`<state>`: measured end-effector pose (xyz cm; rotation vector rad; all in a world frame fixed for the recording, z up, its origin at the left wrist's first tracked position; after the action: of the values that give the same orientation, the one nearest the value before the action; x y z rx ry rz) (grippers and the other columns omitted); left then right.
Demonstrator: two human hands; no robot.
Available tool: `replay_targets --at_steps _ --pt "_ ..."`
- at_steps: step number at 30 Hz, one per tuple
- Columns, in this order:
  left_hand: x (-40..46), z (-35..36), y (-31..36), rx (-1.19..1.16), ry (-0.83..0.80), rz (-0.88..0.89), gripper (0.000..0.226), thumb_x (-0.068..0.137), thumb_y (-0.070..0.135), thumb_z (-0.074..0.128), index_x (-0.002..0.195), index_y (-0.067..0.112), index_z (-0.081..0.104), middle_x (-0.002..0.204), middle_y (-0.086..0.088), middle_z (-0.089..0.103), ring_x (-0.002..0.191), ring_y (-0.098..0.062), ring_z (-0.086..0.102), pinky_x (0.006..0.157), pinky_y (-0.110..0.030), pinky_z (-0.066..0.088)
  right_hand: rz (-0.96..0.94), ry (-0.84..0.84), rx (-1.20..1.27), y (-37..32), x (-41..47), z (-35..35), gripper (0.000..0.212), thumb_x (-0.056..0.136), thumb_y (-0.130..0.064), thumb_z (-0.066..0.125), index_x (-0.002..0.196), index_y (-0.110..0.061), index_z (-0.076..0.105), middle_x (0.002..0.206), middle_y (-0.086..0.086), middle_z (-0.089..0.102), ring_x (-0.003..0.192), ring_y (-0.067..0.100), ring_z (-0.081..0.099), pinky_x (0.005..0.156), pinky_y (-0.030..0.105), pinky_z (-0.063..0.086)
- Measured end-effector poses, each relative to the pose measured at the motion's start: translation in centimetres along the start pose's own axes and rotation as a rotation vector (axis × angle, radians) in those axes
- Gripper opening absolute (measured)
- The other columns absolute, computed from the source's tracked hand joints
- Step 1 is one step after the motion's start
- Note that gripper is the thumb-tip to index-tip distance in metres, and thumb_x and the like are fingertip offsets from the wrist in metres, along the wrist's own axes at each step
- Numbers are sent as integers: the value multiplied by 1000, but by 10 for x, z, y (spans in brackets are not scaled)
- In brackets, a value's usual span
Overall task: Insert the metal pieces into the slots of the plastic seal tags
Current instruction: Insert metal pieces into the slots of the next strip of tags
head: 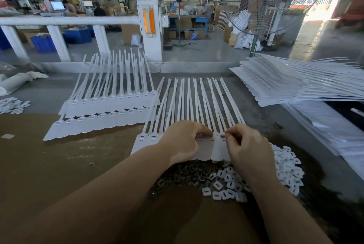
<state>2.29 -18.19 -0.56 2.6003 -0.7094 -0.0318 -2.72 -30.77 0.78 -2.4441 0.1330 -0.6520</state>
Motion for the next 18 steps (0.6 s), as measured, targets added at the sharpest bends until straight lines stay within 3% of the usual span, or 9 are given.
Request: replay_targets --at_steps 6,10,13,18 --pt "0 10 19 336 -88 152 48 92 8 38 135 28 48 127 5 52 116 -18 42 101 -34 34 -7 -10 0 -2 0 1 9 90 -18 56 89 -17 65 74 -8 53 70 12 52 58 24 37" --pt "0 7 29 442 -39 198 41 90 14 45 128 27 51 123 7 53 111 -18 47 91 -36 39 -3 2 4 -1 0 0 8 89 -17 57 88 -18 66 75 -6 58 68 9 49 54 13 30" --pt "-1 7 22 348 -25 122 45 90 9 45 129 29 51 127 9 53 116 -16 44 97 -37 41 -4 12 6 -1 -1 -1 8 89 -17 58 88 -17 66 74 -8 56 66 8 47 54 11 28" --pt "-11 1 6 31 64 10 45 90 5 45 126 28 58 127 10 56 119 -13 47 102 -30 40 11 28 5 2 0 -3 8 88 -17 58 87 -18 66 75 -9 57 71 10 50 63 25 36"
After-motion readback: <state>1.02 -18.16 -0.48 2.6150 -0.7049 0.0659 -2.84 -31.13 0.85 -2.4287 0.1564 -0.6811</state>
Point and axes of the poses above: each hand's wrist, its own x-axis towards the middle knuckle, its own z-axis out of the palm, y = z × x, the point moved 10 cm from there along x, towards the middle knuckle
